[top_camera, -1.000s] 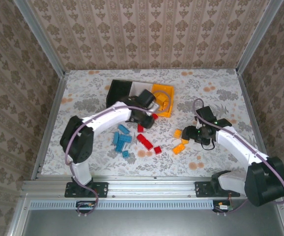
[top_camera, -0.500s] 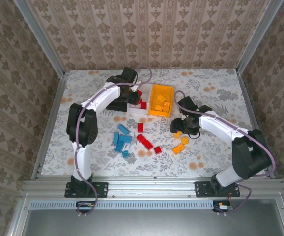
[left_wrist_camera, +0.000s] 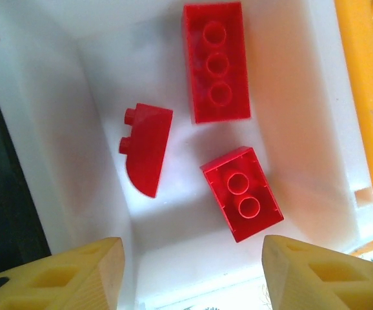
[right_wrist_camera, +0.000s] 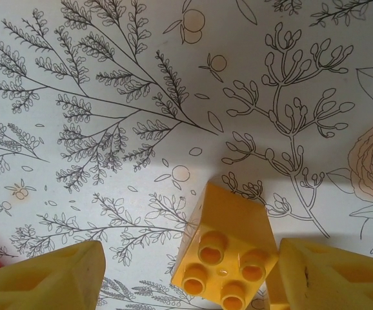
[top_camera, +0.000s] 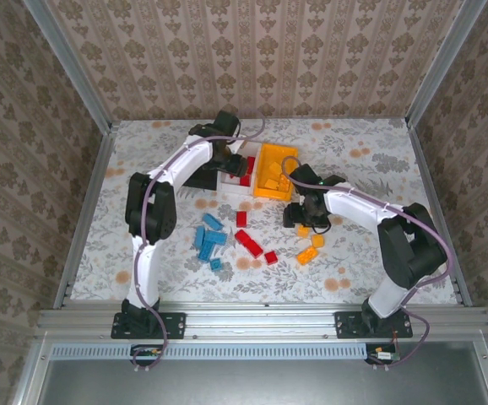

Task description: Sort the legos into containers by color

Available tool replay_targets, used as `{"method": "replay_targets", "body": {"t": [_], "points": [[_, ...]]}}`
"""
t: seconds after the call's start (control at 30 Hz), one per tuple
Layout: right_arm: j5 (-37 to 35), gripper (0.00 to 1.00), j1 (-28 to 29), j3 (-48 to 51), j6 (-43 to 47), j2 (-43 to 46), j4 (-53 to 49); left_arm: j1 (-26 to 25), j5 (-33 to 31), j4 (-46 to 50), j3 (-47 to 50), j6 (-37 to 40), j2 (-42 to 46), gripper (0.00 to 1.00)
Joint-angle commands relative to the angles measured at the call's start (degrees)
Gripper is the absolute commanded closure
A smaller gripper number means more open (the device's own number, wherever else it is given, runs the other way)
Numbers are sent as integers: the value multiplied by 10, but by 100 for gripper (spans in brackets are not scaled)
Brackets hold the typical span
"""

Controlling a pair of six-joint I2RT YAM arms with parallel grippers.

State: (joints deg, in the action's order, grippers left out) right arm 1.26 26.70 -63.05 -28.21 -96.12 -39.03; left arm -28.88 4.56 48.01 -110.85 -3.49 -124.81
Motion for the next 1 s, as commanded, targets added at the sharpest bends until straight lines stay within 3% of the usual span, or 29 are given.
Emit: {"method": "replay_targets", "body": {"t": [0.0,0.23,0.6,0.97], "points": [[-22,29,4,-12,11,-14,-19,-7,2,11,32,-18,76,40],[-39,33,5,-15,19,-30,-23,-39,-18,-13,142,-38,190,38],[-39,57,5,-24,18,-49,-23,-66,-6,-64,321,-85,348,37],[-55,62,6,-102,27,10,-90,-74,15,-109,420,-106,415,32]]}}
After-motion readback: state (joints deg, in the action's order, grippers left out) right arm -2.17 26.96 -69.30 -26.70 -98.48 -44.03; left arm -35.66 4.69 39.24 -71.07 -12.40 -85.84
